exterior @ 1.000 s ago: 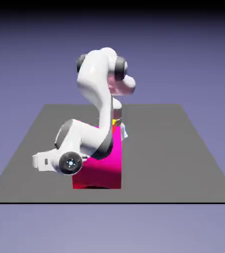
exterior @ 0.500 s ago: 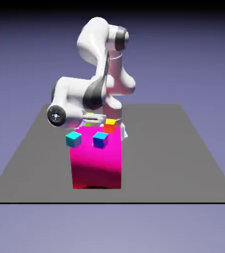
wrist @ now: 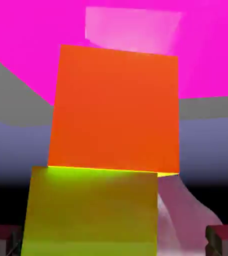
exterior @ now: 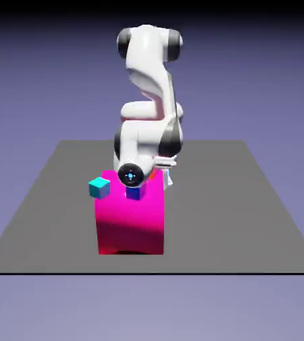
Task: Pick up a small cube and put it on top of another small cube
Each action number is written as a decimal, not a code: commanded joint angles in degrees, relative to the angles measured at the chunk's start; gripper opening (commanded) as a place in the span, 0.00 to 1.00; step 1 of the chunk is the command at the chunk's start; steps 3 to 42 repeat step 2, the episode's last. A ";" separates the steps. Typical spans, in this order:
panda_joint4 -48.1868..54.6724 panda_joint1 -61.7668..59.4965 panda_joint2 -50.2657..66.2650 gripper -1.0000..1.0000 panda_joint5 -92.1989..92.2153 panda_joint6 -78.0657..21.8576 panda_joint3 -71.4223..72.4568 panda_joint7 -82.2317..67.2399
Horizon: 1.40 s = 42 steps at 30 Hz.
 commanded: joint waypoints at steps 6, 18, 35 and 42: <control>3.97 -0.15 1.55 1.00 -0.01 -2.43 -0.05 -0.06; 3.97 -0.15 1.55 1.00 -0.01 -2.43 -0.05 -0.06; 3.97 -0.15 1.55 1.00 -0.01 -2.43 -0.05 -0.06; 3.97 -0.15 1.55 1.00 -0.01 -2.43 -0.05 -0.06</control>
